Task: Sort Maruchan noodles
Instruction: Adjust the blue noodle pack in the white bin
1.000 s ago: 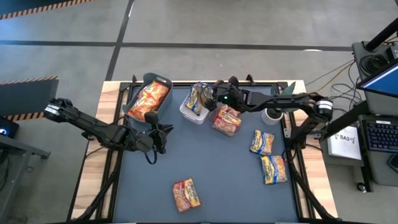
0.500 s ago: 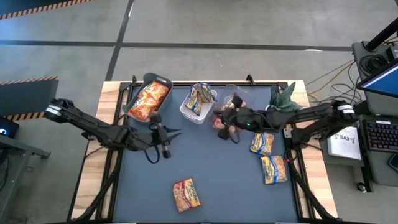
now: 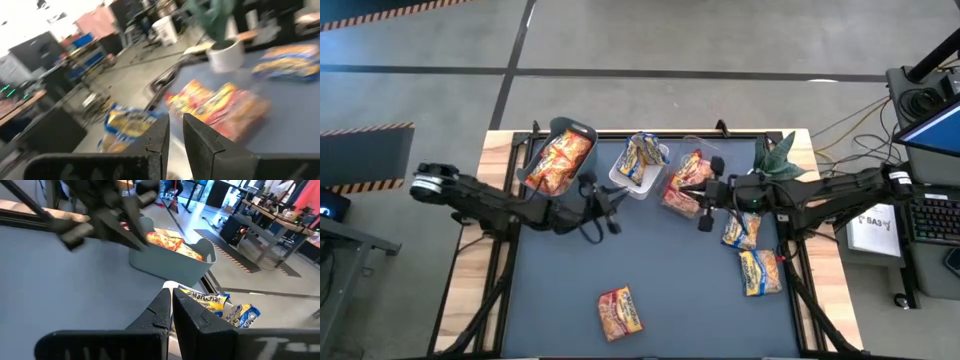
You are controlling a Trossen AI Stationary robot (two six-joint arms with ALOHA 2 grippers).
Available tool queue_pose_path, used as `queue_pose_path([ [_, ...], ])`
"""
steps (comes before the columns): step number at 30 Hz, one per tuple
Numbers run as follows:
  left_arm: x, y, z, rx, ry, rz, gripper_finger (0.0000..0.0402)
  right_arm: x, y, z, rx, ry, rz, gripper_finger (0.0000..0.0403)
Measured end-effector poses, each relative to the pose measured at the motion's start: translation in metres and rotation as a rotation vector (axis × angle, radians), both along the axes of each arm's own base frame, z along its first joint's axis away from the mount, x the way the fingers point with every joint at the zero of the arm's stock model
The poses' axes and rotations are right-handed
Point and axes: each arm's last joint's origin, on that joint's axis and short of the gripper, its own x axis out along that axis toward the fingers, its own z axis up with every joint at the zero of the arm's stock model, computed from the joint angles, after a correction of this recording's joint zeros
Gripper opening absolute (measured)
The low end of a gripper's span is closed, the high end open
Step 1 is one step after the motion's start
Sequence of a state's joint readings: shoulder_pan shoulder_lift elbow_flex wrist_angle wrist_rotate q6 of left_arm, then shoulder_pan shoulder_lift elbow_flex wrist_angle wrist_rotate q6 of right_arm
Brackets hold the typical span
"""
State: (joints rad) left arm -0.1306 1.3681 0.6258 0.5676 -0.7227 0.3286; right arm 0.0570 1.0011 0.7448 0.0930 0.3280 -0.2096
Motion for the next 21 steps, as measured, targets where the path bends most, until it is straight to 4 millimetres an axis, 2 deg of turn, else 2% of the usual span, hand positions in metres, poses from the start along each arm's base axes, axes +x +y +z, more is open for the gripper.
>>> queue_pose_path([
  [6, 0.011, 0.042, -0.014, -0.095, -0.064, 0.142, 0.0038, -0.014, 0.001, 0.000, 0.012, 0.038, 0.001, 0.0009],
  [11, 0.028, 0.072, -0.012, -0.173, -0.093, 0.157, 0.0038, -0.021, 0.000, -0.002, 0.010, 0.037, -0.001, 0.0009],
  [17, 0.043, 0.098, -0.024, -0.191, 0.119, 0.241, 0.0038, -0.025, 0.000, -0.005, -0.006, 0.067, 0.003, 0.0009],
  [21, 0.050, 0.105, -0.028, -0.261, 0.328, 0.297, 0.0038, -0.027, 0.000, -0.005, -0.008, 0.079, 0.002, 0.0009],
])
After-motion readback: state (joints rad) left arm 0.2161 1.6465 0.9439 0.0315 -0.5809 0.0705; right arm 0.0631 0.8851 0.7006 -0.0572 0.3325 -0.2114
